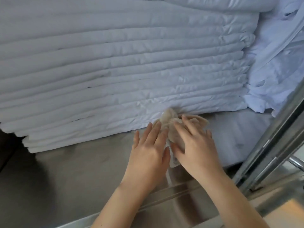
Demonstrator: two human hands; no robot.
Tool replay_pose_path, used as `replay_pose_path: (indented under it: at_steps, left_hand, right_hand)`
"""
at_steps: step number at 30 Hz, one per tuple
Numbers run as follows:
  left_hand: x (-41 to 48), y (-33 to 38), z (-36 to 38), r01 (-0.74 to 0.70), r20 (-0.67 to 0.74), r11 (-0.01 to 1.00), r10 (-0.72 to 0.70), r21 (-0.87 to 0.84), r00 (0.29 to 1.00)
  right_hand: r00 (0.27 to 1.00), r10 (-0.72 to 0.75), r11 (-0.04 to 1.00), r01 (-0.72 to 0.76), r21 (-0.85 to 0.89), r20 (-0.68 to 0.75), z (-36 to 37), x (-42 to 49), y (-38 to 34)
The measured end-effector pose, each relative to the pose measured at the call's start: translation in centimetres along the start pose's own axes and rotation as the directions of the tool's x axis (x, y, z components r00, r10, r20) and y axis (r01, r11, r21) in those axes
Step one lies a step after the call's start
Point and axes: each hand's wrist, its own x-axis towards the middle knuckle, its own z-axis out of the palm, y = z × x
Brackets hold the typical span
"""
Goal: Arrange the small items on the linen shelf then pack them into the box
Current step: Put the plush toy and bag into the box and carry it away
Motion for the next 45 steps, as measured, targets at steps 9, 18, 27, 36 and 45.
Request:
replay_pose_path:
  at_steps: [9, 18, 27, 36, 45]
  left_hand:
    - [1.1, -0.8, 0.9, 0.010, -0.045, 0.999, -0.008, 0.038, 0.999]
    - [0.1, -0.9, 0.7, 0.051, -0.053, 0.999, -0.050, 0.012, 0.997]
    - [-2.8, -3.2, -1.6, 0.135, -0.055, 0.991, -0.134, 0.018, 0.989]
    - [-6.2, -6.0, -4.4, 0.225, -0.082, 0.974, -0.221, 0.037, 0.972]
    - [-6.9, -7.1, -4.9, 0.248, -0.105, 0.967, -0.241, 0.058, 0.965]
  right_hand:
    - [0.999, -0.053, 0.994, 0.053, 0.091, -0.010, 1.8, 1.6, -0.4]
    - [0.970, -0.159, 0.981, 0.176, 0.082, -0.184, 2.5, 1.4, -0.7]
    - [0.947, -0.240, 0.959, 0.265, 0.099, -0.211, 2.5, -0.1, -4.3]
    - [0.952, -0.264, 0.943, 0.288, 0.167, -0.152, 4.8, -1.5, -10.2]
    - [0.956, -0.275, 0.957, 0.263, 0.124, 0.099, 6.3, -1.8, -12.0]
